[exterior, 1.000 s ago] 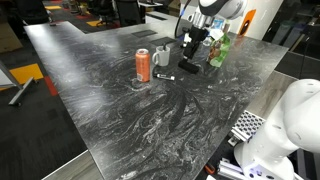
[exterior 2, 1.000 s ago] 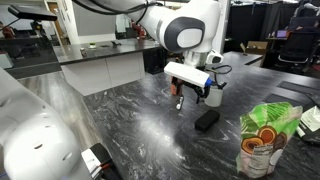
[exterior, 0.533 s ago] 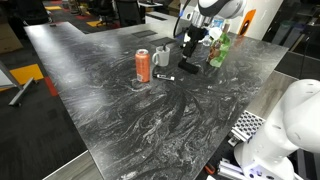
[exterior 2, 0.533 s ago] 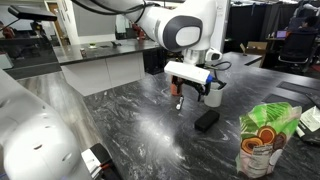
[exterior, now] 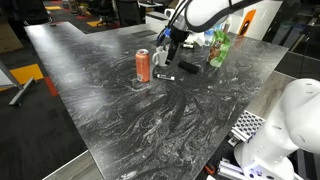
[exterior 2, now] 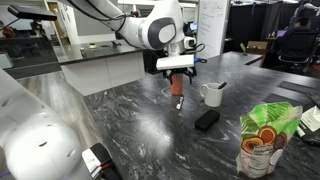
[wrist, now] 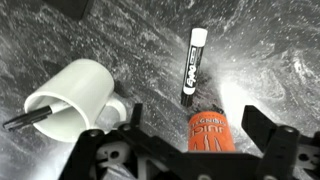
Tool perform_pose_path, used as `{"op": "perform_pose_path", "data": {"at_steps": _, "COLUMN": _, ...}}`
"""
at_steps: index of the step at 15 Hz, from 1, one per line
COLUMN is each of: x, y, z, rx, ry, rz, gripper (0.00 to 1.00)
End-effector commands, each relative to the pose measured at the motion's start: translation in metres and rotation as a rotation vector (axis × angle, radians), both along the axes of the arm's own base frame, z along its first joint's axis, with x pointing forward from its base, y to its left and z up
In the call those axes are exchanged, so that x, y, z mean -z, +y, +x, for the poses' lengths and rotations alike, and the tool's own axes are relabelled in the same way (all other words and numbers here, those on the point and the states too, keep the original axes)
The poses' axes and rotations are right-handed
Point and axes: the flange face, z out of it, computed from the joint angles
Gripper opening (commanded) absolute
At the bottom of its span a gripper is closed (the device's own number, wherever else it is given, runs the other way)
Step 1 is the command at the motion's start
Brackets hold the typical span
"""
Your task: Move the orange can to the right.
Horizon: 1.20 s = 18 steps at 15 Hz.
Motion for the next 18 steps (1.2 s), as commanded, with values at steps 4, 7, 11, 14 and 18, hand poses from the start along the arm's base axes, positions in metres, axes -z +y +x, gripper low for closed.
{"op": "perform_pose_path", "data": {"at_steps": 4, "x": 0.017, "y": -0.005, "z": 0.000, "rx": -0.038, "ry": -0.274, "rz": 0.113, "gripper": 1.00}}
{"op": "perform_pose_path", "data": {"at_steps": 7, "x": 0.025, "y": 0.002, "z": -0.002, "rx": -0.100, "ry": -0.243, "rz": 0.222, "gripper": 1.00}}
{"op": "perform_pose_path", "data": {"at_steps": 11, "x": 0.035, "y": 0.008, "z": 0.002, "rx": -0.177, "ry": -0.204, "rz": 0.248, "gripper": 1.00}}
{"op": "perform_pose_path", "data": {"at_steps": 14, "x": 0.037, "y": 0.004, "z": 0.012, "rx": -0.215, "ry": -0.247, "rz": 0.203, "gripper": 1.00}}
{"op": "perform_pose_path", "data": {"at_steps": 18, "x": 0.039, "y": 0.006, "z": 0.030, "rx": -0.284, "ry": -0.310, "rz": 0.184, "gripper": 1.00}}
